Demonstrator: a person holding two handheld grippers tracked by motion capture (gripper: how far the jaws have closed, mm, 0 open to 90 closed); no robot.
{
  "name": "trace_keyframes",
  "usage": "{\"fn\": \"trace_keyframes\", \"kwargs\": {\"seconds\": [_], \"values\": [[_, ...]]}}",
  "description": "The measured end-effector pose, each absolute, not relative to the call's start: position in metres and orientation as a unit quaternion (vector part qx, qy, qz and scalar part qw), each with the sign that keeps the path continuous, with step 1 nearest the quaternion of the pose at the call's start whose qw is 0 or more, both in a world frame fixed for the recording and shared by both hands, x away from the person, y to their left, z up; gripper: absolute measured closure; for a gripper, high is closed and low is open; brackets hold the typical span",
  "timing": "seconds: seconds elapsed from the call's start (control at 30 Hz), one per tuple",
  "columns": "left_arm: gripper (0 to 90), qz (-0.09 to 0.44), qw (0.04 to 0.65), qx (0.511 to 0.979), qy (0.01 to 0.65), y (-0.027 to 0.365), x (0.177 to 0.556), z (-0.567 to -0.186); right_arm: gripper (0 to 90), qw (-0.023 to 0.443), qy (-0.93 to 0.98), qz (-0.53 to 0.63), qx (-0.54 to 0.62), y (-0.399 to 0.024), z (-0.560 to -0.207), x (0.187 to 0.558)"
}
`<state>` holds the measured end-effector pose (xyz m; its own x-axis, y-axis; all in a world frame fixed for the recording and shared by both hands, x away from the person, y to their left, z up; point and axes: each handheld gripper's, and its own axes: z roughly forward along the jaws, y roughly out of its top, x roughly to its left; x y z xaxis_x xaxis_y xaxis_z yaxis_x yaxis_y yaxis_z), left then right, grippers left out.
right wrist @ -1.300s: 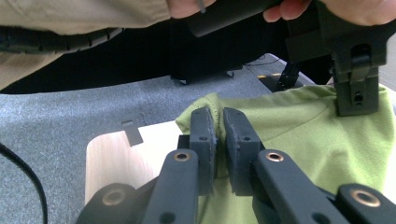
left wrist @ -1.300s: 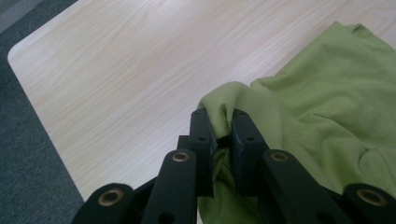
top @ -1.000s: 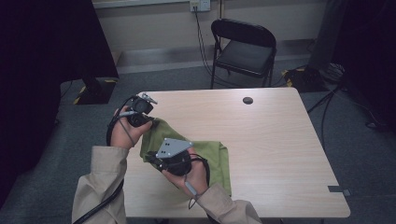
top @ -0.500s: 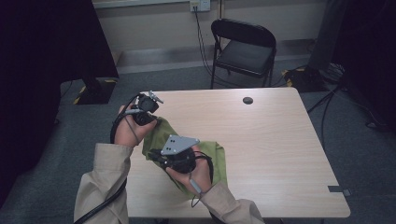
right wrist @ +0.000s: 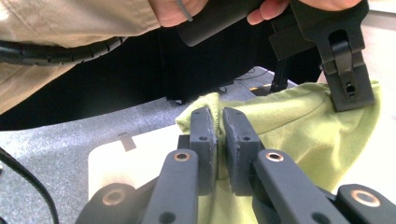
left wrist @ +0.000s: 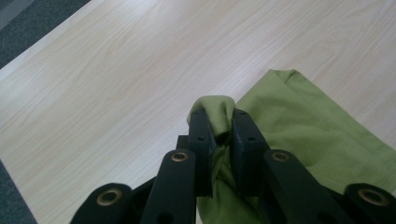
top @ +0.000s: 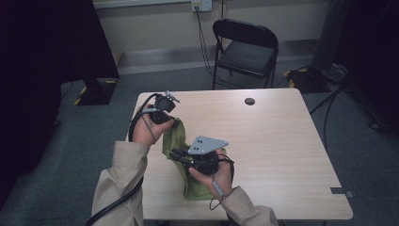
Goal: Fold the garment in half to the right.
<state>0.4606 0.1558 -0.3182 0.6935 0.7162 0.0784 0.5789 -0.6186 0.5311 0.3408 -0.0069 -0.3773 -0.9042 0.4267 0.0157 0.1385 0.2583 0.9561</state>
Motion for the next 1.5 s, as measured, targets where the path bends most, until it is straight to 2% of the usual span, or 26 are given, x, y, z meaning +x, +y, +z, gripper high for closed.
{"fn": "trace_keyframes", "kwargs": {"seconds": [0.93,1.3,1.37,1.4,1.47,1.5], "values": [[79.7,0.114,0.231,0.904,0.342,0.097,0.472,-0.348,81.5,0.122,0.77,0.583,0.23,-0.058,-0.405,0.34],[75.9,0.109,0.238,0.906,0.332,0.077,0.476,-0.357,78.6,0.129,0.773,0.572,0.241,-0.073,-0.41,0.341],[71.5,0.111,0.245,0.906,0.327,0.073,0.477,-0.358,74.0,0.134,0.773,0.569,0.246,-0.076,-0.412,0.342],[64.5,0.108,0.256,0.904,0.326,0.072,0.478,-0.358,67.3,0.135,0.774,0.567,0.247,-0.078,-0.413,0.342],[46.9,0.105,0.277,0.901,0.317,0.07,0.479,-0.359,45.2,0.156,0.772,0.559,0.259,-0.083,-0.413,0.342],[37.2,0.108,0.279,0.9,0.316,0.07,0.479,-0.359,38.0,0.163,0.768,0.558,0.269,-0.087,-0.413,0.343]]}}
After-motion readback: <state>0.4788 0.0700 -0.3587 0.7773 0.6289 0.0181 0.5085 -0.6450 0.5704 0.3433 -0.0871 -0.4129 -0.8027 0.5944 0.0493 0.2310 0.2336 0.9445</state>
